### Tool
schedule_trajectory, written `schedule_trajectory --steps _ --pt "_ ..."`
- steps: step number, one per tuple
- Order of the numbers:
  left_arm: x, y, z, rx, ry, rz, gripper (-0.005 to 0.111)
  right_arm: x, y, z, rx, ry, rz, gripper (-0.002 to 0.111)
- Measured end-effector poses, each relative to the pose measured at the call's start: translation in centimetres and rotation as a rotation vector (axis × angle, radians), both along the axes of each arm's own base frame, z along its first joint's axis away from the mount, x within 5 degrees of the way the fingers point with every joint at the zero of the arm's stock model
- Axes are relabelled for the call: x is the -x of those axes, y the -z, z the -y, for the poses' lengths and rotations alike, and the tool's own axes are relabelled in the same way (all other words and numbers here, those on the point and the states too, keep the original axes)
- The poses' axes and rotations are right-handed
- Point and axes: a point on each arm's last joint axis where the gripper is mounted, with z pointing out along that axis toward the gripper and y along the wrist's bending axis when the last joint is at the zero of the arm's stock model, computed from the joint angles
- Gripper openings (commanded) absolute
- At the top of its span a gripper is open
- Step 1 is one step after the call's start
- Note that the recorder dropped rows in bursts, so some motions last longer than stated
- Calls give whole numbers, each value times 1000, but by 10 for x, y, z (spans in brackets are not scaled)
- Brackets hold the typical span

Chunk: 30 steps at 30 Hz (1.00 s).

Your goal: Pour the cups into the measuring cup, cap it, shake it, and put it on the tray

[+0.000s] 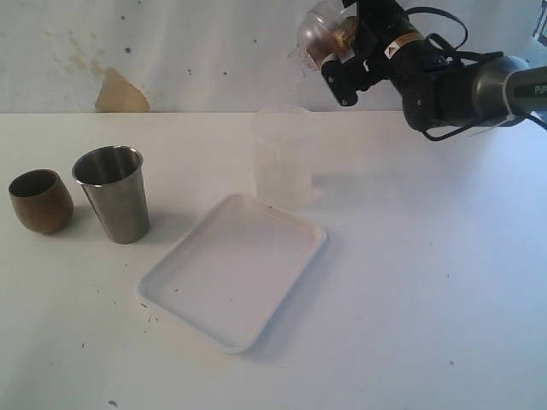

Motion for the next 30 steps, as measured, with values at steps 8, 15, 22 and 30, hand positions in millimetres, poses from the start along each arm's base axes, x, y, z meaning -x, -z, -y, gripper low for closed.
schedule_trajectory --steps 8,15,22,30 --pt "0 0 0 0 0 0 0 0 -2 0 -7 0 16 0" --pt "0 0 0 0 0 0 0 1 -6 0 -13 0 66 0" --pt "0 0 0 0 0 0 0 1 -7 0 -15 1 77 0" --pt "0 0 0 0 0 0 0 1 -7 0 -15 1 77 0"
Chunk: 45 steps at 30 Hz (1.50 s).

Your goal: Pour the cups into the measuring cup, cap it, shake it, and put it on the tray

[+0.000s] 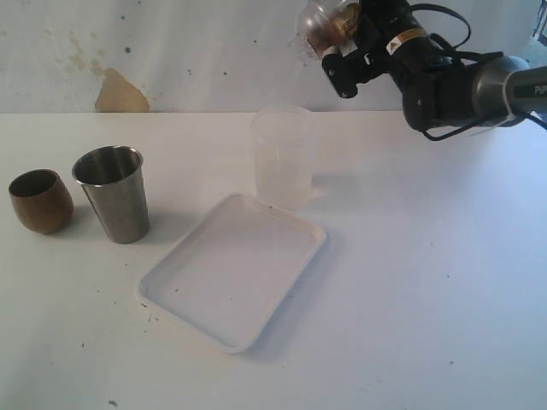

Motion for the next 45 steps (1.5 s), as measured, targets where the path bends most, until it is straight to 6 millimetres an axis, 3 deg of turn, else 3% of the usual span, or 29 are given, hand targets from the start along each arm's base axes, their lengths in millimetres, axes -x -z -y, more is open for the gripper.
schedule_trajectory --steps 27,45 --pt "0 0 0 0 0 0 0 2 -6 0 -9 1 72 0" --pt "0 0 0 0 0 0 0 -2 23 -2 53 -14 -245 0"
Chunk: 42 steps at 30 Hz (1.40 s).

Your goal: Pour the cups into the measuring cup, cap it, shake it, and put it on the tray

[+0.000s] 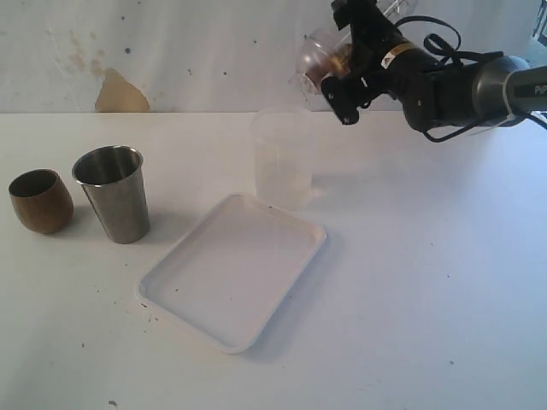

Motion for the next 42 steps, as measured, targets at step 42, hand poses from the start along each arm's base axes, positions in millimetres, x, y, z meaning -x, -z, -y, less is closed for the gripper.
schedule_trajectory --steps 42 --pt "0 0 0 0 0 0 0 8 1 -2 -6 -29 141 0"
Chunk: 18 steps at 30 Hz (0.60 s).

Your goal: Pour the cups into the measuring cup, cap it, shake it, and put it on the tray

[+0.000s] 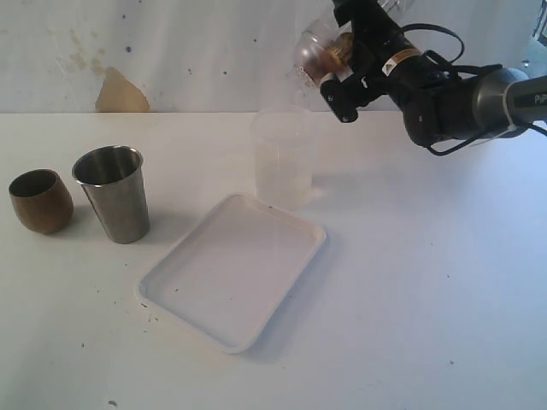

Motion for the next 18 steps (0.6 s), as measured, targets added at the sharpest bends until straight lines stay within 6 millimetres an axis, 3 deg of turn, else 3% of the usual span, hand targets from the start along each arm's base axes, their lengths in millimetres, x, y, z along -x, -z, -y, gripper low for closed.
schedule_trajectory --steps 18 --pt "0 0 0 0 0 0 0 0 2 0 3 1 -27 0"
